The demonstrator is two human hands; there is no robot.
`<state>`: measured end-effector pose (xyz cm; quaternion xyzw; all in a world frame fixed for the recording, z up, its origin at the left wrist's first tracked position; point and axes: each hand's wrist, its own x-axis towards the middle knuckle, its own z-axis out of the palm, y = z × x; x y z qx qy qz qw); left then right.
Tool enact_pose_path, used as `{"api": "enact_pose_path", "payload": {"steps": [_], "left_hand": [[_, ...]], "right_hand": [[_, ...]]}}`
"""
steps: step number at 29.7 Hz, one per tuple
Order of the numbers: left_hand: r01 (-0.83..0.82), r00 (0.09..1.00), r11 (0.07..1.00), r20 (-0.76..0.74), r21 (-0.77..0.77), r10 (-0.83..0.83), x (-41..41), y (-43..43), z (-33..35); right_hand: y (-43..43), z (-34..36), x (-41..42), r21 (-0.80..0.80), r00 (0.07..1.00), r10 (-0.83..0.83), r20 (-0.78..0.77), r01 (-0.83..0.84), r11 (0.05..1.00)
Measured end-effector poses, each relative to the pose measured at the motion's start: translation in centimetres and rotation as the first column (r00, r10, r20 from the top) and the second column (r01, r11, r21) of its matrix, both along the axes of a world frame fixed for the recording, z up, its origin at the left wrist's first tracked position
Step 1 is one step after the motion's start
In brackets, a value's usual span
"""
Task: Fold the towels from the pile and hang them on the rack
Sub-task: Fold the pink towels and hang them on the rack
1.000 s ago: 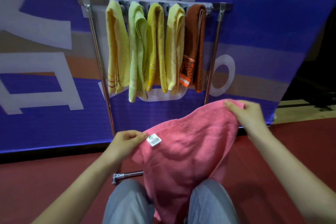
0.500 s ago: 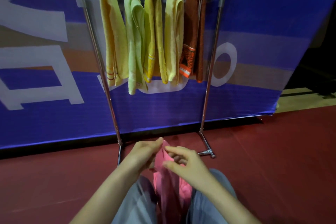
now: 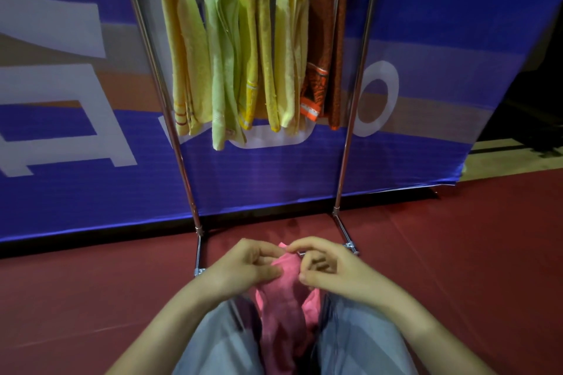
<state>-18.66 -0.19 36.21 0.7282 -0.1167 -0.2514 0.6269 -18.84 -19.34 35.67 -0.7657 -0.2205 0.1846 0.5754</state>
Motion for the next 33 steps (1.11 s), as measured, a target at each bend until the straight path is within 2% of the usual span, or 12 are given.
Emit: {"api": "enact_pose_path", "payload": {"steps": [3, 8, 12, 17, 22, 24, 27, 29, 31, 33], "left_hand": [[0.137, 0.990, 0.989, 0.038, 0.059, -0.139, 0.1, 0.1, 0.4], [0.224, 0.962, 0.968, 0.135, 0.113, -0.239, 0.0, 0.2, 1.1], [0.262, 0.945, 0.948, 0.153, 0.181, -0.291, 0.1, 0.5, 1.8], [0.197, 0.929, 0.935, 0.249, 0.294, -0.274, 0.4, 1.3, 2.9], [0.108, 0.869, 0.853, 0.368, 0.510, -0.330, 0.7, 1.4, 3.6], [0.004, 0.796, 0.739, 0.445, 0.674, -0.410, 0.7, 1.2, 3.4], [-0.194, 0.717, 0.427, 0.425, 0.883, -0.553, 0.8, 0.6, 3.4], [-0.304, 0.694, 0.249, 0.393, 0.919, -0.604, 1.2, 0.2, 3.9], [-0.391, 0.671, 0.187, 0.418, 0.901, -0.613, 2.0, 0.1, 4.9], [-0.481, 0.633, 0.192, 0.490, 0.856, -0.599, 3.1, 0.6, 6.5]], "right_hand": [[-0.6, 0.6, 0.7, -0.120, 0.996, 0.066, 0.053, -0.059, 0.991], [-0.9, 0.6, 1.8, -0.339, 0.959, 0.196, 0.204, -0.119, 0.933], [-0.9, 0.7, 2.1, -0.417, 0.928, 0.303, 0.217, -0.192, 0.888], [-2.1, -0.4, 2.7, -0.390, 0.942, 0.255, 0.220, -0.154, 0.908], [-4.0, -1.7, 1.7, -0.259, 0.993, 0.120, 0.010, -0.113, 0.959], [-4.1, -2.4, 1.5, -0.248, 0.998, 0.011, 0.055, 0.003, 0.969], [-4.4, -1.9, 2.6, -0.242, 0.950, -0.174, 0.259, 0.238, 0.941], [-4.7, -0.4, 3.8, -0.215, 0.900, -0.251, 0.357, 0.341, 0.915], [-4.5, 2.1, 4.8, -0.202, 0.841, -0.263, 0.474, 0.394, 0.897], [-4.1, 4.8, 5.5, -0.183, 0.770, -0.243, 0.590, 0.420, 0.889]]}}
